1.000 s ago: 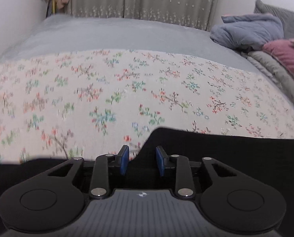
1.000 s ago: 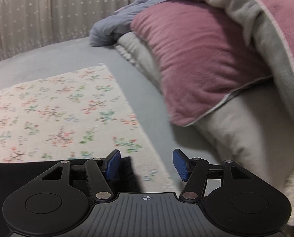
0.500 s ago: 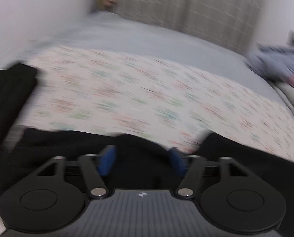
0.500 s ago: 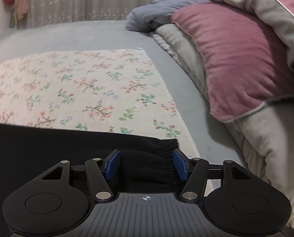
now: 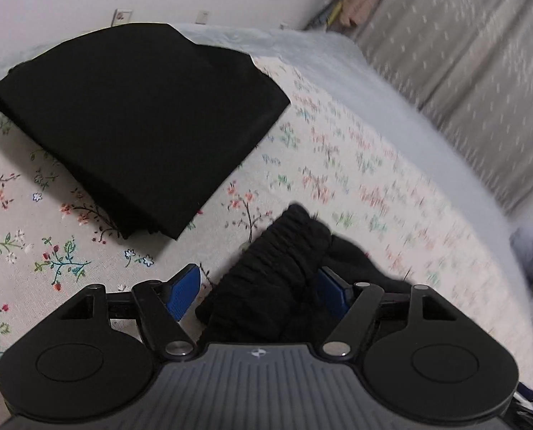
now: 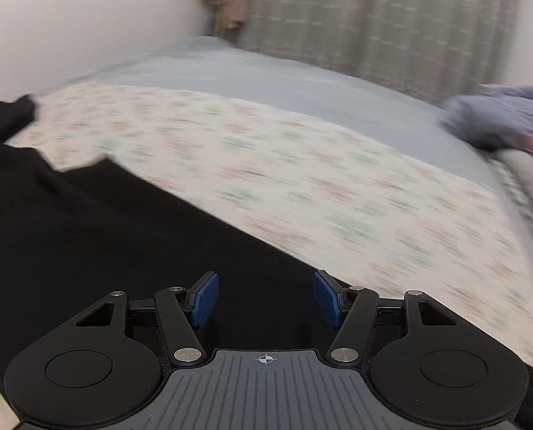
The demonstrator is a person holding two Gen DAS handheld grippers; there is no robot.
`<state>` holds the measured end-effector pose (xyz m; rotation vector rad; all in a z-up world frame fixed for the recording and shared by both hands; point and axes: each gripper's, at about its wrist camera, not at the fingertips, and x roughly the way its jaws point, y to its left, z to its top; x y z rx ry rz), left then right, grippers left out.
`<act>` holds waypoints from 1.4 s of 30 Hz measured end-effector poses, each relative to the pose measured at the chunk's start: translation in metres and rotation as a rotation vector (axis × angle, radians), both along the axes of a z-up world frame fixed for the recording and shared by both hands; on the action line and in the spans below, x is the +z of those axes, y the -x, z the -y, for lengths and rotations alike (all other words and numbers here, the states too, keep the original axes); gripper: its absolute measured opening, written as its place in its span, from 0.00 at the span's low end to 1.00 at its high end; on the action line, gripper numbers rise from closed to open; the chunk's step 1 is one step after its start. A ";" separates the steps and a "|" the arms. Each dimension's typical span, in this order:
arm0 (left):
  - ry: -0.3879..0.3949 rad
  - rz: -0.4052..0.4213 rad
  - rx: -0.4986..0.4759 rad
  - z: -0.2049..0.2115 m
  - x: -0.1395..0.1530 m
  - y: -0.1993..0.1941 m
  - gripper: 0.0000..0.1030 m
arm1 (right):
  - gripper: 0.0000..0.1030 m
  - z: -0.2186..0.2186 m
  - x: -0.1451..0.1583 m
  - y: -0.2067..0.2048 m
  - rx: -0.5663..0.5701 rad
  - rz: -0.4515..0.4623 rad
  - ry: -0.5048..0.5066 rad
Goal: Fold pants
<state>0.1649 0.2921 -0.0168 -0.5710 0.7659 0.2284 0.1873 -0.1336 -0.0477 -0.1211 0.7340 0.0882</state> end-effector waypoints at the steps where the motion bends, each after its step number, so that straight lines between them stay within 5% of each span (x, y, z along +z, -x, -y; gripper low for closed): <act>1: -0.009 0.003 -0.020 0.003 0.001 -0.002 0.82 | 0.57 -0.019 0.001 -0.016 0.040 -0.001 0.006; 8: -0.100 -0.011 -0.113 0.009 -0.008 -0.030 0.81 | 0.57 -0.122 -0.003 -0.139 0.247 -0.069 0.127; 12: -0.053 -0.023 -0.163 0.009 -0.016 -0.031 0.74 | 0.54 -0.127 -0.011 -0.174 0.324 -0.201 0.013; 14: -0.088 -0.005 -0.197 0.010 -0.015 -0.030 0.61 | 0.53 -0.132 -0.020 -0.179 0.358 -0.270 0.009; 16: -0.071 -0.012 -0.205 0.009 -0.018 -0.028 0.39 | 0.42 -0.137 -0.027 -0.181 0.371 -0.298 0.010; 18: -0.096 -0.015 -0.213 0.013 -0.017 -0.028 0.34 | 0.29 -0.141 -0.028 -0.183 0.376 -0.313 -0.033; 21: -0.187 0.048 -0.197 0.021 -0.004 -0.021 0.28 | 0.14 -0.153 -0.024 -0.174 0.367 -0.277 0.051; 23: -0.198 0.106 -0.178 0.017 0.009 -0.010 0.28 | 0.09 -0.162 -0.008 -0.161 0.343 -0.191 0.136; 28: -0.300 0.106 -0.240 0.030 0.007 -0.010 0.29 | 0.01 -0.128 0.038 -0.139 0.126 0.032 -0.001; 32: -0.438 0.048 -0.263 0.049 -0.011 -0.030 0.36 | 0.00 -0.133 -0.001 -0.158 0.058 -0.020 0.064; 35: -0.389 0.097 -0.249 0.037 -0.008 -0.031 0.40 | 0.01 -0.152 -0.035 -0.175 0.062 -0.052 0.167; 38: -0.348 0.144 -0.238 0.032 -0.001 -0.029 0.40 | 0.01 -0.140 -0.036 -0.186 0.013 -0.067 0.070; 42: -0.338 0.087 -0.249 0.033 -0.006 -0.032 0.48 | 0.05 -0.122 -0.031 -0.176 -0.010 -0.051 -0.028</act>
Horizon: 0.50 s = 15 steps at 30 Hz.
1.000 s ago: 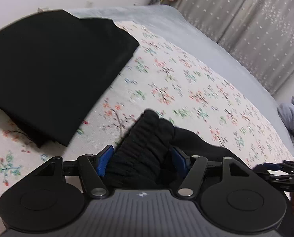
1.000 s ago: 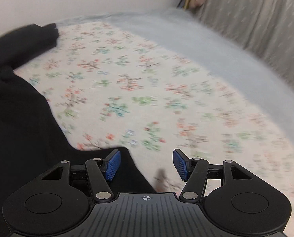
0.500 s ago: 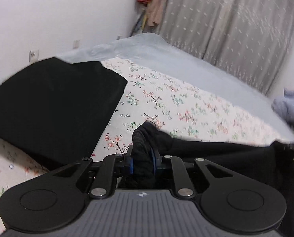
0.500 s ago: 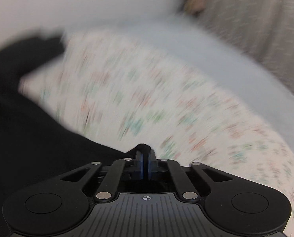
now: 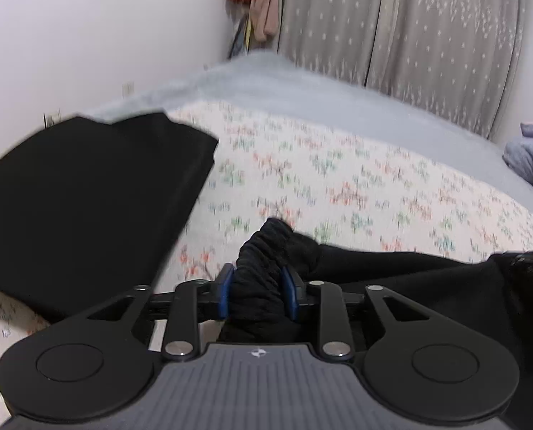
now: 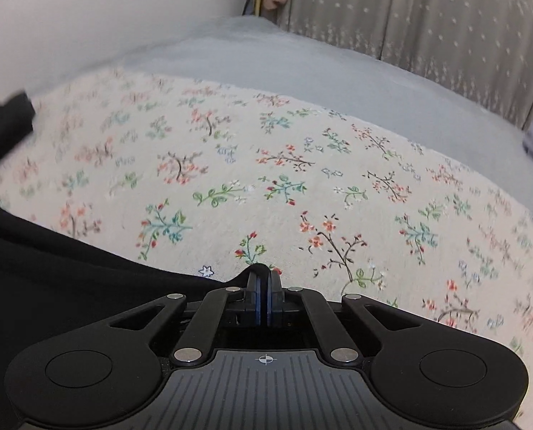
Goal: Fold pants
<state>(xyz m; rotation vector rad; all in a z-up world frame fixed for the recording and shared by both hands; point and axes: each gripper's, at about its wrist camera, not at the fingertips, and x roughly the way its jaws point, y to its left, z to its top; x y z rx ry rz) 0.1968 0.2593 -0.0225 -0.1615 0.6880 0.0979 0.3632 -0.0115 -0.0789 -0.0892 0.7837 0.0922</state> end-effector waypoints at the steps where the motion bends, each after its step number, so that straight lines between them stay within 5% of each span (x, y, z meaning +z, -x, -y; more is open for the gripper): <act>1: 0.030 -0.019 0.014 -0.006 -0.001 0.000 0.59 | 0.13 0.002 0.003 0.005 -0.010 0.000 0.004; 4: 0.141 -0.020 0.071 -0.026 0.005 0.011 0.67 | 0.40 -0.003 0.018 0.025 -0.025 0.019 0.074; 6: 0.200 0.004 0.094 -0.038 0.011 0.017 0.67 | 0.45 -0.023 0.034 0.048 0.064 0.077 0.100; 8: 0.250 0.020 0.112 -0.047 0.017 0.023 0.67 | 0.46 -0.054 0.048 0.079 0.235 0.109 0.096; 11: 0.321 -0.017 0.112 -0.053 0.017 0.028 0.67 | 0.66 -0.109 0.054 0.138 0.543 0.139 0.128; 15: 0.465 -0.143 0.105 -0.055 0.005 0.029 0.67 | 0.68 -0.171 0.046 0.192 0.782 0.182 0.192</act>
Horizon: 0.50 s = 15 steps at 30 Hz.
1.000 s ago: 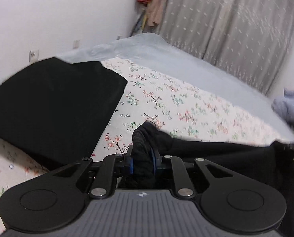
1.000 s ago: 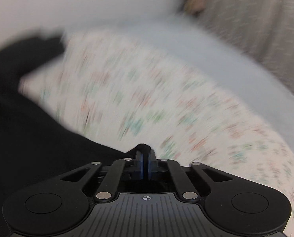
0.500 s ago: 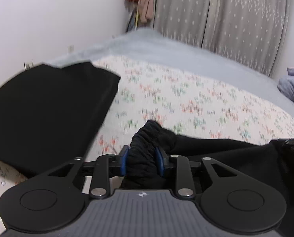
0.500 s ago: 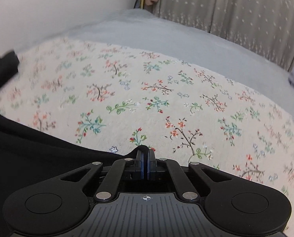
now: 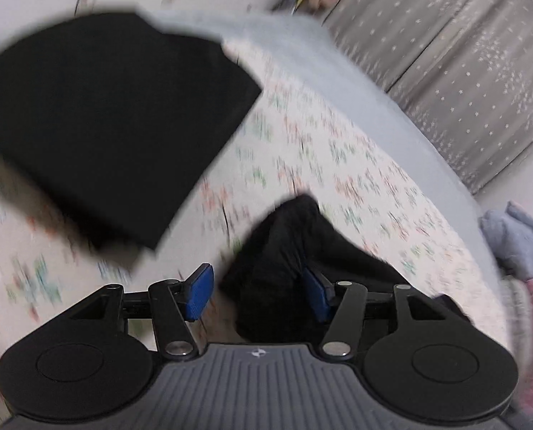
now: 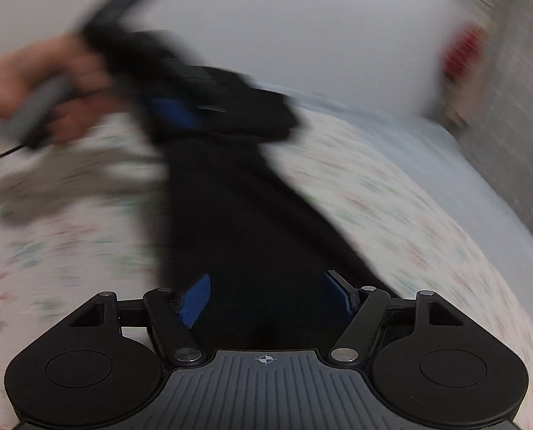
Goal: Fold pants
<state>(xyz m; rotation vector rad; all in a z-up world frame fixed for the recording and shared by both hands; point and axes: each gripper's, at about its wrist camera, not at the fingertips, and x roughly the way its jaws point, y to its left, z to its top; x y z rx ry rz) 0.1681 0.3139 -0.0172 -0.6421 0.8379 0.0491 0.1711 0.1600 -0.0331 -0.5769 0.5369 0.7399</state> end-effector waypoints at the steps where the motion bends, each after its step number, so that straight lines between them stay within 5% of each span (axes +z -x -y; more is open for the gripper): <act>1: 0.050 -0.008 0.000 -0.001 -0.003 0.001 0.67 | 0.65 -0.011 -0.003 0.003 0.028 0.000 0.016; 3: 0.110 -0.015 0.019 -0.002 -0.005 0.002 0.67 | 0.55 -0.029 -0.018 -0.001 0.014 -0.015 0.087; 4: 0.104 -0.014 0.028 0.001 -0.006 -0.001 0.57 | 0.22 -0.035 -0.027 -0.006 -0.018 -0.032 0.121; 5: 0.071 -0.019 0.031 0.005 -0.006 -0.004 0.49 | 0.04 -0.036 -0.032 -0.013 -0.059 -0.070 0.121; 7: 0.024 -0.026 0.046 0.013 -0.006 -0.010 0.29 | 0.02 -0.027 -0.030 -0.025 -0.138 -0.146 0.013; 11: -0.082 0.145 0.052 0.026 0.026 -0.004 0.26 | 0.03 -0.005 -0.014 -0.031 -0.268 -0.194 -0.197; 15: -0.077 0.375 0.027 0.034 0.052 0.007 0.25 | 0.03 0.016 0.005 -0.023 -0.355 -0.121 -0.365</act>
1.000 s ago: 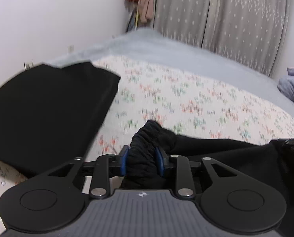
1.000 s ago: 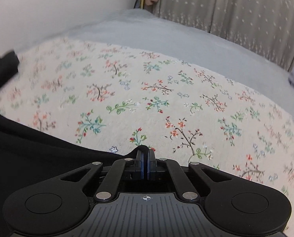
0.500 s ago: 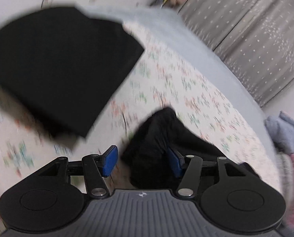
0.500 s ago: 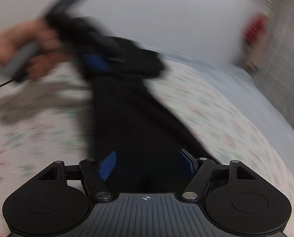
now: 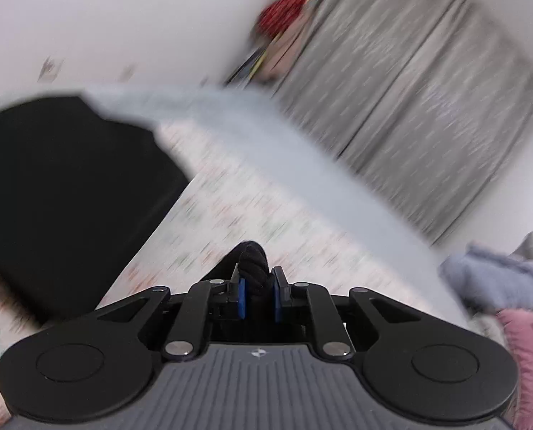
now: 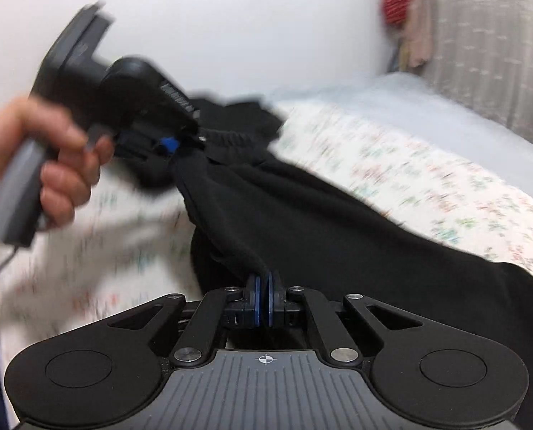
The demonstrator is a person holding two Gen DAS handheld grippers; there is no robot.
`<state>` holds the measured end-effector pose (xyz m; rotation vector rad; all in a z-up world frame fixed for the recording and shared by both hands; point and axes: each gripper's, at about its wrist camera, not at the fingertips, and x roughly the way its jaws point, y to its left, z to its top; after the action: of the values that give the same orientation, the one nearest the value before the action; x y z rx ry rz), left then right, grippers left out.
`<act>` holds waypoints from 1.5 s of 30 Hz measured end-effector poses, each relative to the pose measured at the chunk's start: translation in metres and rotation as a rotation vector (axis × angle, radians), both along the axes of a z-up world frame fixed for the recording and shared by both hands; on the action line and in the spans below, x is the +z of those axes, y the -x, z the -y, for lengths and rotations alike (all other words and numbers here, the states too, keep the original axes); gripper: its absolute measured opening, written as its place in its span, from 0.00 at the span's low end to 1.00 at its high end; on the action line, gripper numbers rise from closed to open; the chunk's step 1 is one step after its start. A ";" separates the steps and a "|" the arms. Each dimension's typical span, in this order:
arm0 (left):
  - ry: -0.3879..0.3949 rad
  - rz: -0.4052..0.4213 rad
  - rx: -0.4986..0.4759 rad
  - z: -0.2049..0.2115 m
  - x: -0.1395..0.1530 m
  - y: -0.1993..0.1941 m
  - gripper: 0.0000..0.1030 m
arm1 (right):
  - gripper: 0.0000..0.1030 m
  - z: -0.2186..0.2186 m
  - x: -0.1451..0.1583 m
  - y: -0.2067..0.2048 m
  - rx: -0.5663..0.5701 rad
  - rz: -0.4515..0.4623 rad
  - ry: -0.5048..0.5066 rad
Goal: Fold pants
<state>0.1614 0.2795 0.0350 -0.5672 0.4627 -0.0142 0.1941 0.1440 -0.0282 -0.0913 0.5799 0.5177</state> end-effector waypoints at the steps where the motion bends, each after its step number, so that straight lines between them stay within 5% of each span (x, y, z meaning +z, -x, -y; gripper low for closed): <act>1: -0.002 0.041 -0.008 0.001 0.001 0.001 0.25 | 0.03 0.004 0.005 0.008 -0.018 0.037 -0.026; 4: -0.029 0.055 -0.076 -0.003 -0.013 -0.010 0.26 | 0.03 0.001 0.011 0.026 -0.061 0.138 -0.022; 6: -0.111 -0.142 -0.086 -0.004 -0.041 -0.029 0.27 | 0.03 -0.013 -0.002 0.027 -0.065 0.131 0.041; 8: -0.123 -0.384 -0.026 -0.015 -0.078 -0.041 0.34 | 0.03 -0.031 -0.029 0.016 -0.039 0.030 0.120; 11: 0.043 -0.341 -0.002 -0.039 -0.080 -0.030 0.36 | 0.06 -0.054 -0.060 0.010 0.015 -0.050 0.210; 15: -0.068 -0.357 0.002 -0.029 -0.072 -0.026 0.61 | 0.12 -0.053 -0.056 0.006 0.024 -0.082 0.175; 18: -0.029 -0.358 0.033 -0.036 -0.064 -0.025 0.63 | 0.13 -0.039 -0.051 0.007 0.040 -0.107 0.146; 20: -0.049 -0.338 0.080 -0.035 -0.052 -0.024 0.63 | 0.20 -0.020 -0.039 0.018 0.035 -0.114 0.075; 22: -0.129 -0.294 0.135 -0.025 -0.041 -0.020 0.63 | 0.37 0.011 -0.027 0.029 0.009 -0.119 -0.033; 25: -0.226 -0.195 0.160 -0.005 -0.023 -0.009 0.63 | 0.41 0.060 -0.019 0.037 -0.083 -0.138 -0.131; 27: -0.264 -0.121 0.125 0.012 -0.019 -0.008 0.63 | 0.41 0.092 -0.021 0.039 -0.161 -0.160 -0.123; 29: -0.256 -0.091 -0.008 0.035 -0.023 -0.013 0.63 | 0.41 0.127 -0.028 0.040 -0.261 -0.204 -0.103; 32: -0.300 -0.238 -0.203 0.078 -0.051 -0.031 0.64 | 0.41 0.184 -0.035 0.048 -0.411 -0.299 -0.097; 35: -0.392 -0.397 -0.213 0.102 -0.086 -0.047 0.64 | 0.38 0.232 -0.044 0.069 -0.508 -0.386 -0.099; 38: -0.386 -0.402 -0.186 0.102 -0.088 -0.050 0.64 | 0.27 0.268 -0.043 0.098 -0.537 -0.402 -0.064; 41: -0.327 -0.411 -0.156 0.097 -0.084 -0.045 0.64 | 0.27 0.309 -0.042 0.123 -0.661 -0.387 0.046; 45: -0.360 -0.395 -0.134 0.105 -0.084 -0.041 0.64 | 0.33 0.388 -0.034 0.166 -0.884 -0.375 -0.106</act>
<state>0.2020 0.1741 -0.0491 -0.1804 0.8668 0.0529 0.0278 -0.2441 -0.0624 0.3619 0.8828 -0.3065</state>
